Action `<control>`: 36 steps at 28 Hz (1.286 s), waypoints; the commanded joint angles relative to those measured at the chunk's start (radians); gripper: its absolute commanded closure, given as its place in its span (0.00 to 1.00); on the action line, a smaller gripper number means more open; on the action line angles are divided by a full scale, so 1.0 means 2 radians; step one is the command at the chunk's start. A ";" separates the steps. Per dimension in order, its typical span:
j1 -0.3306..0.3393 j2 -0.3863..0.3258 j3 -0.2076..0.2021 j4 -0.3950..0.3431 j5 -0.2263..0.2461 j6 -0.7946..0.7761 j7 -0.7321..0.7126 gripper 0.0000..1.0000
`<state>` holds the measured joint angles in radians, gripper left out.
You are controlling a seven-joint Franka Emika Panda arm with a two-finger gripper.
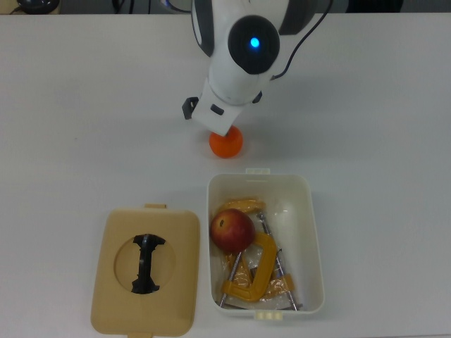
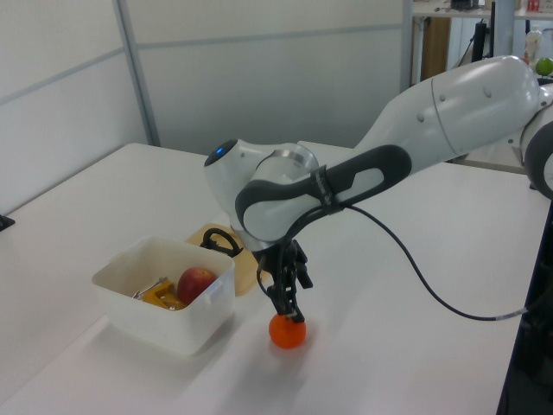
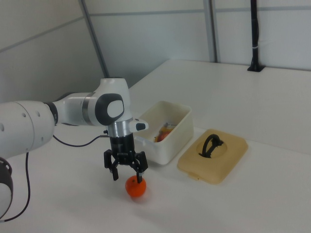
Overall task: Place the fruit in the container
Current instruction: 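Move the gripper to the orange and lower onto it, then close the gripper on the orange and lift it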
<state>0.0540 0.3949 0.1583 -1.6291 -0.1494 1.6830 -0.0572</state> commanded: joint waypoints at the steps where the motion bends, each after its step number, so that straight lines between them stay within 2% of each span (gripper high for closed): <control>1: 0.017 0.024 -0.002 -0.003 -0.022 0.033 -0.004 0.00; 6: 0.018 0.044 -0.002 -0.003 -0.038 0.058 0.024 0.00; 13: 0.018 0.048 -0.002 -0.003 -0.039 0.084 0.028 0.00; 14: 0.018 0.048 -0.002 -0.003 -0.039 0.084 0.027 0.04; 15: 0.018 0.047 -0.002 -0.003 -0.040 0.083 0.026 0.18; 16: 0.018 0.047 -0.002 -0.003 -0.042 0.083 0.026 0.45; 17: 0.018 0.047 -0.002 -0.002 -0.042 0.083 0.026 0.58; 20: 0.017 0.045 -0.002 -0.001 -0.042 0.079 0.026 0.83; 21: 0.018 0.040 -0.002 0.000 -0.041 0.077 0.028 0.95; 22: 0.018 0.037 -0.002 0.001 -0.040 0.077 0.029 1.00; 30: 0.014 0.001 -0.006 0.025 -0.031 0.064 0.028 1.00; 36: 0.003 -0.003 -0.009 0.075 -0.011 0.067 0.030 1.00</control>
<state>0.0775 0.4064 0.1500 -1.5317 -0.2074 1.8311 -0.0172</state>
